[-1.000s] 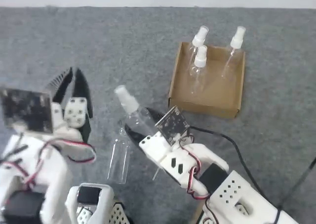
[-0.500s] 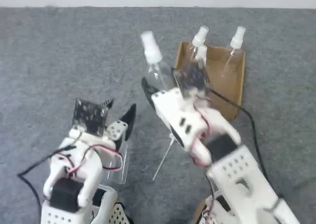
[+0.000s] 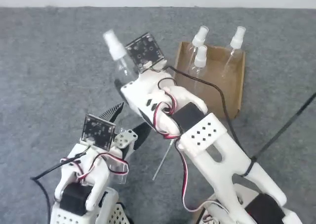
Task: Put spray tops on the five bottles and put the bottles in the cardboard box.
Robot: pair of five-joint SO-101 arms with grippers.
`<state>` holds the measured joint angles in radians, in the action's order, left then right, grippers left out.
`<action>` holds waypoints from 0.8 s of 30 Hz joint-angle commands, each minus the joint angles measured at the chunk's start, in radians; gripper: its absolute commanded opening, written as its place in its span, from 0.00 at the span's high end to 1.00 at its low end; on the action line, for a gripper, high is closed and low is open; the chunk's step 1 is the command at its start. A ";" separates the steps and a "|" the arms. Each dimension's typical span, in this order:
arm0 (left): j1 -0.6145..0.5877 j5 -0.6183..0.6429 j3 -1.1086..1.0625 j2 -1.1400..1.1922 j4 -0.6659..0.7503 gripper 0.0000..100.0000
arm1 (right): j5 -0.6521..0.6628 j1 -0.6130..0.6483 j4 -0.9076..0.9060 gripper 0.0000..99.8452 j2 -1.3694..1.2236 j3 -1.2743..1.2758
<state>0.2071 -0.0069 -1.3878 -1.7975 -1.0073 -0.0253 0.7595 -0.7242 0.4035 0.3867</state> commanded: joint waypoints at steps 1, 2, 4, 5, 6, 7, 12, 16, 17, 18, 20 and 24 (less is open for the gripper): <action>-0.023 -0.002 0.002 -0.015 0.037 0.71 | -0.011 0.015 -0.142 0.99 0.091 -0.084; -0.023 -0.002 0.002 -0.015 0.037 0.71 | -0.011 0.015 -0.166 0.99 0.119 -0.078; -0.023 -0.002 0.002 -0.015 0.037 0.71 | -0.011 0.015 -0.202 0.99 0.174 -0.054; -0.023 -0.002 0.002 -0.015 0.035 0.71 | -0.011 0.013 -0.214 0.99 0.200 -0.040; -0.021 -0.002 0.001 -0.015 0.034 0.71 | -0.011 0.010 -0.222 0.99 0.228 -0.023; -0.020 -0.002 0.001 -0.015 0.034 0.71 | -0.009 0.010 -0.223 0.99 0.254 -0.005; -0.018 -0.002 0.001 -0.015 0.031 0.71 | -0.009 0.008 -0.222 0.99 0.323 0.057; -0.018 -0.002 -0.001 -0.015 0.028 0.71 | -0.006 -0.058 -0.220 0.99 0.323 0.052; -0.018 -0.002 -0.001 -0.015 0.028 0.71 | 0.005 -0.094 -0.223 0.99 0.323 0.043; -0.018 -0.002 -0.001 -0.015 0.028 0.71 | 0.031 -0.142 -0.228 0.99 0.323 0.034; -0.018 -0.002 -0.013 -0.020 0.029 0.71 | 0.084 -0.243 -0.246 0.99 0.323 0.012; -0.018 -0.002 -0.025 -0.020 0.035 0.71 | 0.140 -0.460 -0.265 0.99 0.326 -0.012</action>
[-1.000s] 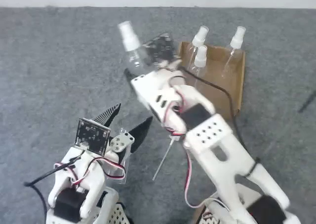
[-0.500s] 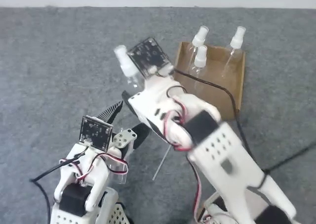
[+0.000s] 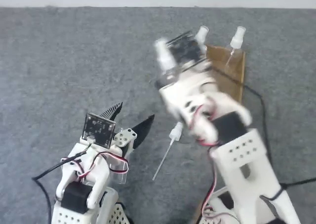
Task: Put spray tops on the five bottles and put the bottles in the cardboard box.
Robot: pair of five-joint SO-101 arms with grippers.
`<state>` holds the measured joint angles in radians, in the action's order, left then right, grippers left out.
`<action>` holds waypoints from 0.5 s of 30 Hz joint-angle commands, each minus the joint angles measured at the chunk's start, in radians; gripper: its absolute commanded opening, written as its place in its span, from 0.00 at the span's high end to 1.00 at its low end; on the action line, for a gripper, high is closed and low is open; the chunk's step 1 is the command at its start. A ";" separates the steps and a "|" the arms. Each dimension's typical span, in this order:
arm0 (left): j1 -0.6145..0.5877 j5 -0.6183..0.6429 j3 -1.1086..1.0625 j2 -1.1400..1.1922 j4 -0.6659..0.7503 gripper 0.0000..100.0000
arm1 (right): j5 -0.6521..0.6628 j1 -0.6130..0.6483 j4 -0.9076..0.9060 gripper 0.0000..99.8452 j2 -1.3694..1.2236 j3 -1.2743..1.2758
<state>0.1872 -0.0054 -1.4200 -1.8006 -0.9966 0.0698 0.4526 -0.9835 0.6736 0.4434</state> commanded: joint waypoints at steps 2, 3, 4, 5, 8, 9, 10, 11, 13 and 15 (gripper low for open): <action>-0.008 -0.003 0.007 -0.017 0.025 0.73 | 0.046 -0.240 -0.004 0.99 0.054 -0.064; -0.008 -0.003 0.007 -0.017 0.025 0.75 | 0.043 -0.275 -0.002 0.99 0.053 -0.055; -0.008 -0.003 0.007 -0.017 0.025 0.79 | 0.043 -0.302 0.008 0.99 0.054 -0.038; -0.008 -0.003 0.007 -0.017 0.026 0.84 | 0.043 -0.326 0.036 0.99 0.058 -0.014; -0.020 -0.003 0.007 -0.017 0.040 0.99 | 0.044 -0.384 0.159 0.99 0.056 0.078; -0.037 -0.003 0.007 -0.015 0.040 1.00 | 0.044 -0.401 0.196 0.99 0.054 0.110; -0.051 -0.003 0.007 -0.015 0.040 0.98 | 0.044 -0.417 0.229 0.99 0.053 0.141; -0.063 -0.003 0.007 -0.014 0.041 0.98 | 0.043 -0.426 0.265 0.99 0.053 0.173; -0.072 -0.002 0.005 -0.014 0.054 0.99 | 0.043 -0.429 0.352 0.99 0.053 0.239; -0.077 -0.002 0.002 -0.014 0.060 0.99 | 0.043 -0.429 0.461 0.99 0.053 0.307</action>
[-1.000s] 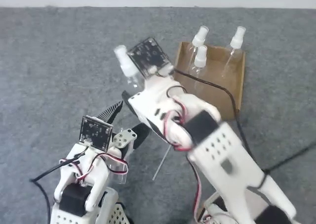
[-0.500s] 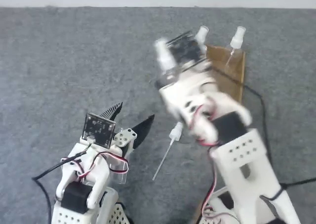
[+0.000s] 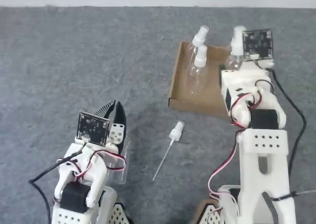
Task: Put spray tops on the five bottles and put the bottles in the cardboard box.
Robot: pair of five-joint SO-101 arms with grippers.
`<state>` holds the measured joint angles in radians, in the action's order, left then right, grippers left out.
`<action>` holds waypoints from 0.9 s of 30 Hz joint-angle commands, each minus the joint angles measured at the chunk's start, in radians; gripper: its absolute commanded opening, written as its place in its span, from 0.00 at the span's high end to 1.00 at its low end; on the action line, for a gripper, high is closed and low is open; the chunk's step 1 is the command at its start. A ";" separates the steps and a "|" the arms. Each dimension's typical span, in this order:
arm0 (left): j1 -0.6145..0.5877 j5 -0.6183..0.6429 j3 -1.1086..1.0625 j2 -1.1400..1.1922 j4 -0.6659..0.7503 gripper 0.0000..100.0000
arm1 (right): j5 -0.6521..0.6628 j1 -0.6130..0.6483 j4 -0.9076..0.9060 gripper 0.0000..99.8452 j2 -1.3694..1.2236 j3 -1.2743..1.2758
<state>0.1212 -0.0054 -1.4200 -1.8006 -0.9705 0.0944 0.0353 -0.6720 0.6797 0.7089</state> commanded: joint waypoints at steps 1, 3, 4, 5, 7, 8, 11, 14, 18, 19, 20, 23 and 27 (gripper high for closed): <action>-0.011 -0.002 -0.004 -0.014 0.034 0.99 | 0.018 -0.016 0.208 0.99 0.047 0.072; -0.009 -0.002 -0.010 -0.015 0.034 0.99 | 0.018 -0.018 0.314 0.99 0.045 0.130; -0.006 -0.002 -0.012 -0.017 0.034 0.99 | 0.018 -0.018 0.357 0.99 0.044 0.158; -0.006 -0.002 -0.012 -0.017 0.034 0.99 | 0.018 -0.018 0.389 0.99 0.039 0.178; -0.006 -0.002 -0.012 -0.017 0.034 0.99 | 0.018 -0.018 0.449 0.99 0.007 0.199; -0.006 -0.002 -0.012 -0.017 0.034 0.99 | 0.018 -0.021 0.473 0.99 -0.019 0.203; -0.005 -0.002 -0.012 -0.015 0.034 0.99 | 0.009 -0.047 0.579 0.99 -0.117 0.198; -0.005 -0.002 -0.015 -0.017 0.034 0.99 | -0.058 -0.068 0.679 0.99 -0.223 0.198; -0.005 -0.002 -0.015 -0.017 0.034 0.99 | -0.087 -0.065 0.796 0.99 -0.344 0.201; -0.005 -0.002 -0.015 -0.017 0.034 0.99 | -0.087 -0.064 0.829 0.99 -0.367 0.201; -0.005 -0.002 -0.015 -0.017 0.034 0.99 | -0.087 -0.061 0.860 0.99 -0.390 0.201; -0.005 -0.002 -0.015 -0.017 0.034 0.99 | -0.087 -0.059 0.906 0.99 -0.450 0.201; -0.005 -0.002 -0.015 -0.017 0.034 0.99 | -0.089 -0.059 0.949 0.99 -0.519 0.201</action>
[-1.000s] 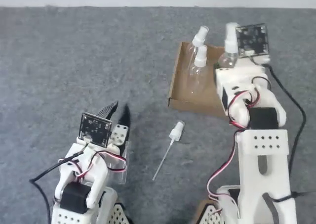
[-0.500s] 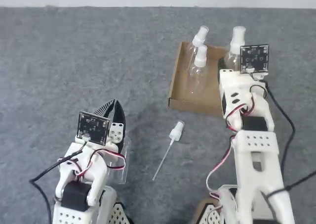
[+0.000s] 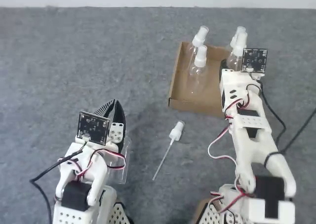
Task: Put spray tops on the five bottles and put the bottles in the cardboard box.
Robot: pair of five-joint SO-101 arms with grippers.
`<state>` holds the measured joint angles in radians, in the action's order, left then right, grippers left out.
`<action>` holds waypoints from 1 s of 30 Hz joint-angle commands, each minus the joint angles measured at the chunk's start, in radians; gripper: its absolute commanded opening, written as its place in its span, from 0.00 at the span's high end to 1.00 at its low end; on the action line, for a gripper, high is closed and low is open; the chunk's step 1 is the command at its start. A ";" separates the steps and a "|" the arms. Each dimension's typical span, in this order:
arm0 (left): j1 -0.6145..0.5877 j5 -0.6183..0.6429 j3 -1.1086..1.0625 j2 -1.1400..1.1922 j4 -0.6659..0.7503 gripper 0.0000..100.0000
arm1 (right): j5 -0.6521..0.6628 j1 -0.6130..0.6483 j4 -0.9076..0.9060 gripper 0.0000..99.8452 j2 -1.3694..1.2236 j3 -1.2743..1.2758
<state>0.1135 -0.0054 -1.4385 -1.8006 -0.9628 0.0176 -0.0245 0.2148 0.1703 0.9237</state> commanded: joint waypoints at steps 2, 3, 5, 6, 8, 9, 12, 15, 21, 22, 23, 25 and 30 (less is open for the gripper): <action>0.003 -0.002 0.004 -0.017 0.026 0.99 | -0.012 -0.002 0.108 0.99 -0.045 -0.012; 0.003 -0.002 0.004 -0.017 0.026 0.99 | -0.012 -0.002 0.127 0.99 -0.065 -0.012; 0.003 -0.002 0.004 -0.017 0.026 0.99 | -0.012 0.001 0.165 0.99 -0.105 -0.012; 0.003 -0.002 0.004 -0.017 0.026 0.99 | -0.012 0.001 0.183 0.99 -0.124 -0.012; 0.003 -0.002 0.004 -0.017 0.026 0.99 | -0.012 0.001 0.223 0.99 -0.160 -0.014; 0.003 -0.002 0.004 -0.017 0.026 0.99 | -0.012 0.001 0.242 0.99 -0.177 -0.014; 0.003 -0.002 0.004 -0.017 0.026 0.99 | -0.012 0.001 0.289 0.99 -0.219 -0.015; 0.003 -0.002 0.004 -0.017 0.026 0.99 | -0.012 0.001 0.311 0.99 -0.243 -0.015; 0.003 -0.002 0.002 -0.017 0.026 0.99 | -0.012 0.002 0.321 0.99 -0.255 -0.012; 0.003 -0.002 0.002 -0.017 0.026 0.99 | -0.012 0.002 0.321 0.99 -0.255 -0.011; 0.003 -0.002 0.002 -0.017 0.026 0.99 | -0.012 0.002 0.318 0.99 -0.255 -0.011; 0.003 -0.002 0.002 -0.017 0.026 0.99 | -0.012 0.002 0.315 0.99 -0.255 -0.011; 0.003 -0.002 0.002 -0.017 0.026 0.99 | -0.012 0.004 0.321 0.99 -0.249 0.003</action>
<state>0.1135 -0.0054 -1.4415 -1.8006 -0.9628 0.0176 -0.0215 0.5079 -0.1028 0.9237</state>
